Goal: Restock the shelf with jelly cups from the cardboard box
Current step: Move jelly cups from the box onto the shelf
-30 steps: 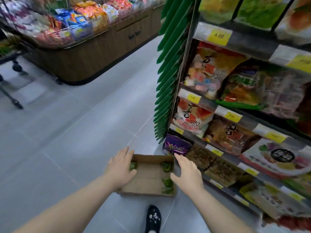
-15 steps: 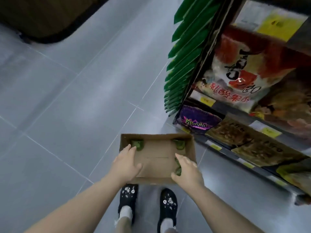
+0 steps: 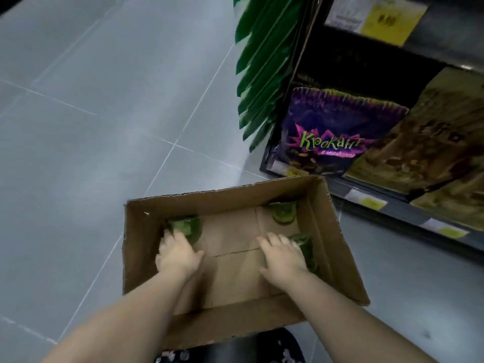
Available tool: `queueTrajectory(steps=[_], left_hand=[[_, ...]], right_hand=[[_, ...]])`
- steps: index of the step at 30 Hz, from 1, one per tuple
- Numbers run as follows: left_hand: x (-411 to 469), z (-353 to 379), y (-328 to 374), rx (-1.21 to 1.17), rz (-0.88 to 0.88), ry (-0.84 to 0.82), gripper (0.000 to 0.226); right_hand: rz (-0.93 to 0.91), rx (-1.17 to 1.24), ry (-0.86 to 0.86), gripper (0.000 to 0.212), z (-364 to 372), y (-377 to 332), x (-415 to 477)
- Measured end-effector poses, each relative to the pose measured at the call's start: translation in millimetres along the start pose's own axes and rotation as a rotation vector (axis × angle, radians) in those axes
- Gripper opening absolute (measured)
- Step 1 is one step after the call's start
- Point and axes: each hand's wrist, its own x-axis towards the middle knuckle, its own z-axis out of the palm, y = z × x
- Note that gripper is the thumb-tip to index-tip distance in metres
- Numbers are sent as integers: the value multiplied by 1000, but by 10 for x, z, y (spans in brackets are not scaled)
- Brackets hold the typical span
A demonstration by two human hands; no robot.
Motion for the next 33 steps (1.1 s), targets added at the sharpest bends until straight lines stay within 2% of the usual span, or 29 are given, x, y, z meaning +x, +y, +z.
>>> queueTrajectory(steps=[2, 4, 8, 11, 15, 19, 23, 26, 29, 33], left_hand=[[254, 195, 38, -82, -34, 56, 102], [485, 316, 116, -167, -57, 68, 101], [791, 362, 194, -400, -159, 131, 75], [748, 462, 150, -373, -67, 210, 76], [758, 597, 170, -421, -122, 130, 90], [862, 485, 154, -557, -76, 88, 85], [682, 459, 190, -458, 103, 74, 89], [596, 563, 185, -416, 139, 11, 90], [626, 529, 154, -417, 136, -13, 92], [665, 458, 140, -488, 143, 12, 89]], right_hand=[[-19, -80, -15, 66, 97, 90, 165], [-2, -102, -7, 60, 122, 156, 247], [133, -69, 60, 49, 207, 233, 212], [286, -14, 44, 58, 329, 286, 142], [444, 32, -3, 71, 350, 393, 196], [441, 107, -6, 71, 315, 443, 282], [432, 166, -39, 76, 354, 481, 345], [401, 146, 58, 67, 402, 446, 433], [431, 130, 88, 80, 394, 441, 549], [477, 167, -8, 93, 413, 441, 625]])
